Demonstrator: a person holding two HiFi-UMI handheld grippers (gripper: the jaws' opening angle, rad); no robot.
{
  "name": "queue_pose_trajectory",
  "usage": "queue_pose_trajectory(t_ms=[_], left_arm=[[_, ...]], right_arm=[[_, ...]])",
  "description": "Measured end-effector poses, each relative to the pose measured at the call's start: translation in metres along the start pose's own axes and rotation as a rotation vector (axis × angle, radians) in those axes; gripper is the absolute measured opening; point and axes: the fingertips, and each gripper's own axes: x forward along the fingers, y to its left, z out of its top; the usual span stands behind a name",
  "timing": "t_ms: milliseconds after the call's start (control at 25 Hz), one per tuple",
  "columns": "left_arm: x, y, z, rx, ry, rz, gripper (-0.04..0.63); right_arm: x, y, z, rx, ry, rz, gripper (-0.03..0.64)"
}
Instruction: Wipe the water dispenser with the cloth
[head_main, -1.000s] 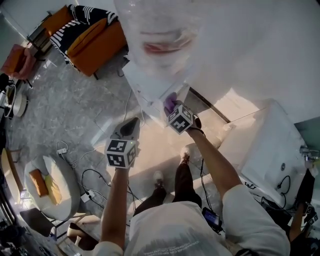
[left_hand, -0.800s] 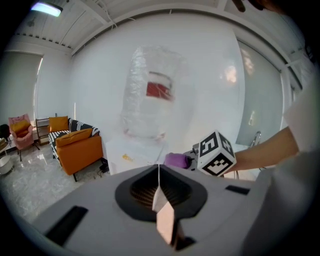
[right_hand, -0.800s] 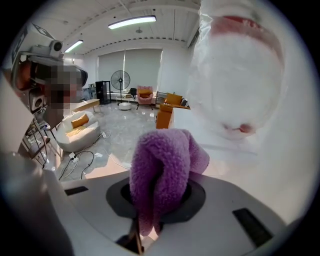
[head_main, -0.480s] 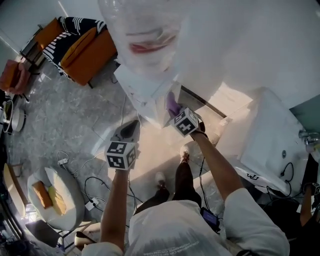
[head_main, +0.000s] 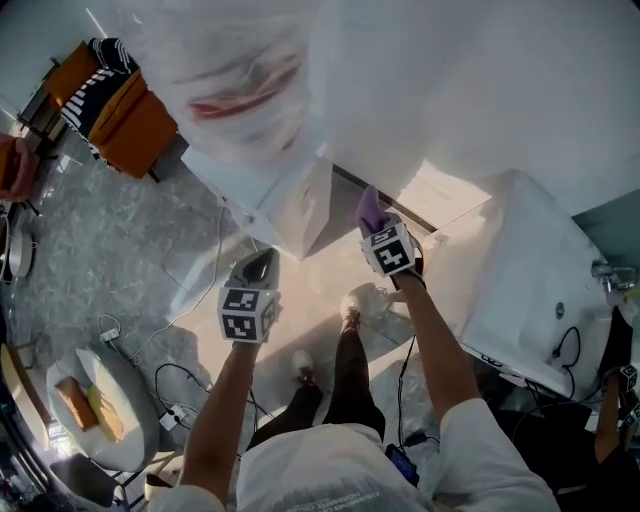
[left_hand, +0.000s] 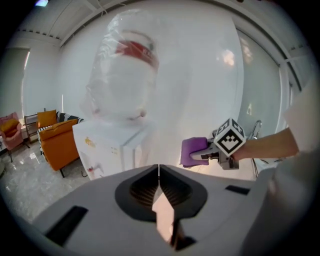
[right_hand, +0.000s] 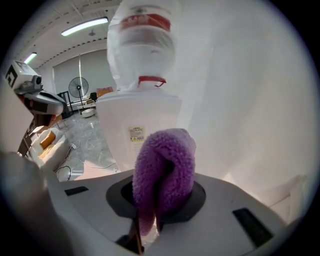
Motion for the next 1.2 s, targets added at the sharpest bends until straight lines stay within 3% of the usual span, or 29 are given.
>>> queue_pose_trajectory(t_ms=[320, 480, 760, 960, 1200], left_arm=[[0.082, -0.022, -0.034, -0.152, 0.05, 0.005, 0.017], [0.118, -0.02, -0.042, -0.18, 0.039, 0.027, 0.017], [0.131, 0.001, -0.068, -0.208, 0.065, 0.088, 0.017], [0.127, 0.01, -0.073, -0.178, 0.04, 0.078, 0.017], [0.115, 0.031, -0.077, -0.126, 0.053, 0.112, 0.017]], right_arm=[[0.052, -0.056, -0.04, 0.103, 0.021, -0.009, 0.055], [0.091, -0.068, -0.047, 0.07, 0.05, 0.017, 0.055], [0.158, -0.057, -0.038, -0.078, 0.093, 0.087, 0.055], [0.199, -0.05, -0.008, -0.153, 0.082, 0.111, 0.055], [0.225, -0.037, 0.02, -0.094, 0.057, 0.133, 0.055]])
